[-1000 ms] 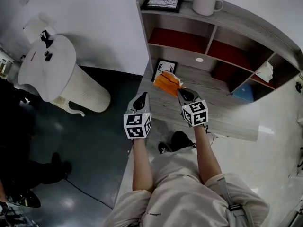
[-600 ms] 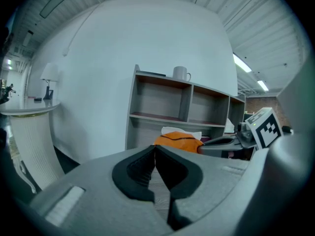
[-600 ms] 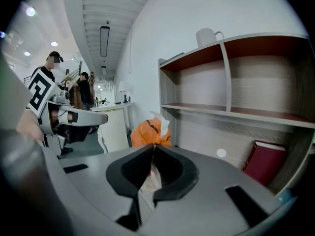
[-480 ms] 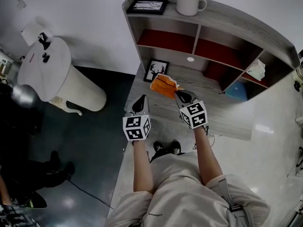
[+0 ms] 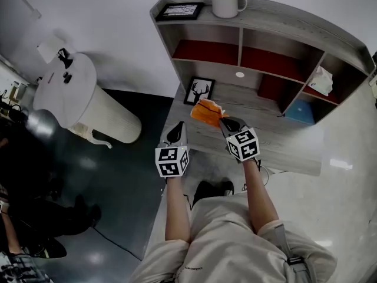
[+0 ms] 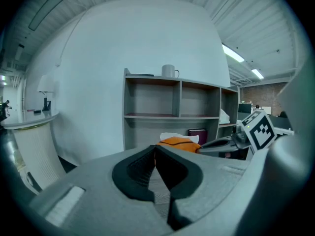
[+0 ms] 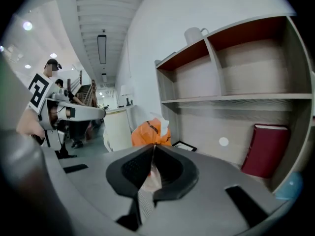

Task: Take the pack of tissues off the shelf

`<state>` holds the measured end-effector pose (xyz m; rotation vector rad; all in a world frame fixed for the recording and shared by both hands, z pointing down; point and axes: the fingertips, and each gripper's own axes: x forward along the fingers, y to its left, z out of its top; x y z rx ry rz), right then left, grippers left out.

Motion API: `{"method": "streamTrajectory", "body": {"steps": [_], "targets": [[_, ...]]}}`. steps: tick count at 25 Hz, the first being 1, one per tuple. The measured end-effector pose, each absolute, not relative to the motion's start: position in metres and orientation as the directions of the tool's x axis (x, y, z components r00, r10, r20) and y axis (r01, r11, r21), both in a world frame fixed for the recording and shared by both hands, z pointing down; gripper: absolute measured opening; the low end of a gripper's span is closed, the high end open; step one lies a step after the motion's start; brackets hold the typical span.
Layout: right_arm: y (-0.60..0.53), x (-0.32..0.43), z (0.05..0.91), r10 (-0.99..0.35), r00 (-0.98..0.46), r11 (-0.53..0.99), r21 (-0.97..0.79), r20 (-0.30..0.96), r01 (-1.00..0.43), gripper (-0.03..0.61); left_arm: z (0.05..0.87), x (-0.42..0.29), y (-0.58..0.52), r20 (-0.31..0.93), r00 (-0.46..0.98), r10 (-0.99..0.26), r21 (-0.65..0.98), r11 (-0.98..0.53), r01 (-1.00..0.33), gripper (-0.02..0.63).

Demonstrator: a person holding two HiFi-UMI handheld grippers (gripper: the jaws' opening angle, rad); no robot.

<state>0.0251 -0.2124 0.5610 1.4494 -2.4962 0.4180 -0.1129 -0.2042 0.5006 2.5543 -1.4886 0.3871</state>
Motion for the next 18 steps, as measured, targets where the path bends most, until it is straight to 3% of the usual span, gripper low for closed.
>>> {"method": "streamTrajectory", "body": {"steps": [18], "targets": [[-0.208, 0.044, 0.55, -0.807, -0.483, 0.499, -0.046, 0.339, -0.866, 0.023, 0.508, -0.111, -0.207, 0.279, 0.443, -0.852, 0.05, -0.448, -0.893, 0.009]]}}
